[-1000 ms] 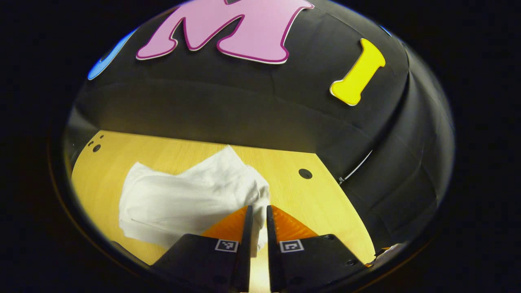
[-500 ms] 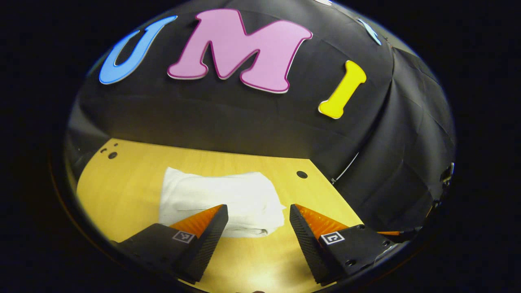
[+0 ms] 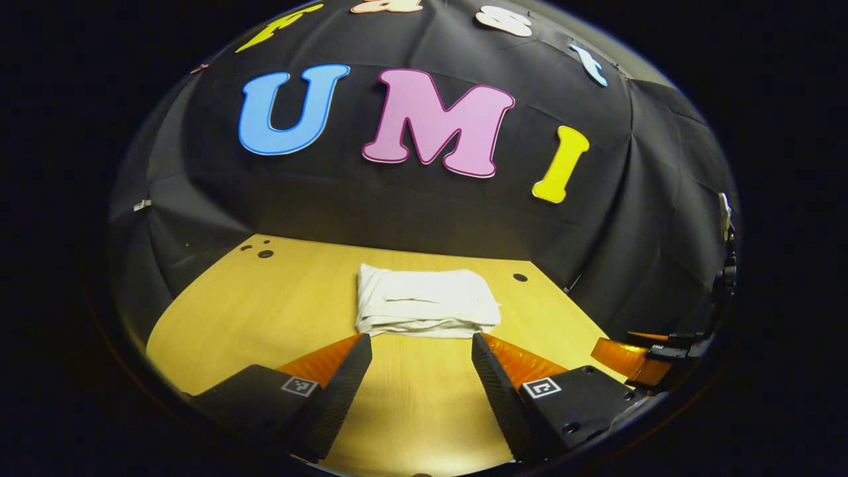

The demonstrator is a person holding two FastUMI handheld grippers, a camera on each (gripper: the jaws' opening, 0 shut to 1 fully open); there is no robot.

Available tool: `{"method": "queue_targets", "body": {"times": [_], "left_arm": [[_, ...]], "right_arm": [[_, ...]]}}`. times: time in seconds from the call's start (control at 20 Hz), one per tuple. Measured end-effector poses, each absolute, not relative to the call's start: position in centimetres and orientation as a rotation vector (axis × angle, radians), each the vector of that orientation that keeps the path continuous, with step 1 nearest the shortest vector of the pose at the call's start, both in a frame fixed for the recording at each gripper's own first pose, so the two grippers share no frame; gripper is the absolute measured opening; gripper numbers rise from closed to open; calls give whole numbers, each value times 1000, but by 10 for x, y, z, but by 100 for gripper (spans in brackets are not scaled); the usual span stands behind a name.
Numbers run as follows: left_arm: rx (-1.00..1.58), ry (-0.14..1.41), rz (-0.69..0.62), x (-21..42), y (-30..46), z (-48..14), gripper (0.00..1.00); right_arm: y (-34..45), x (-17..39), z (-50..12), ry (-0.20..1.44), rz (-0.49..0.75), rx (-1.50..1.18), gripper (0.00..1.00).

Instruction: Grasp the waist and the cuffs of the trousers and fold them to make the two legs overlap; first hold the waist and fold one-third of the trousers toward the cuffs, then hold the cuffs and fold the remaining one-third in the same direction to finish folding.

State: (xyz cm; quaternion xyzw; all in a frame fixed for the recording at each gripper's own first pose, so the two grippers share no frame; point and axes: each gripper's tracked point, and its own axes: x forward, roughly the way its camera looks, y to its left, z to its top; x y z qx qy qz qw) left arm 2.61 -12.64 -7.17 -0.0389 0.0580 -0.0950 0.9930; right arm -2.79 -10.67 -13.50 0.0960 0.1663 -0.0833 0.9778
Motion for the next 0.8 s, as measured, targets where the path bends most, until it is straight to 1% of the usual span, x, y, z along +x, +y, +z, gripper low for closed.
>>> {"method": "queue_targets", "body": {"times": [0.15, 0.4, 0.6, 0.8], "left_arm": [[-62, 122, -165, -8, -97, -83, 96], [-70, 120, -176, -52, -73, -94, 96], [-60, 136, -217, -67, -73, -104, 96], [-48, 141, -219, -72, -68, -107, 96]], "right_arm": [[-68, -46, -140, 340, -131, 203, 98], [-21, -77, -139, 354, -51, 155, 99], [-8, -91, -131, 330, -40, 132, 98], [-9, -101, -135, 332, -54, 149, 98]]}}
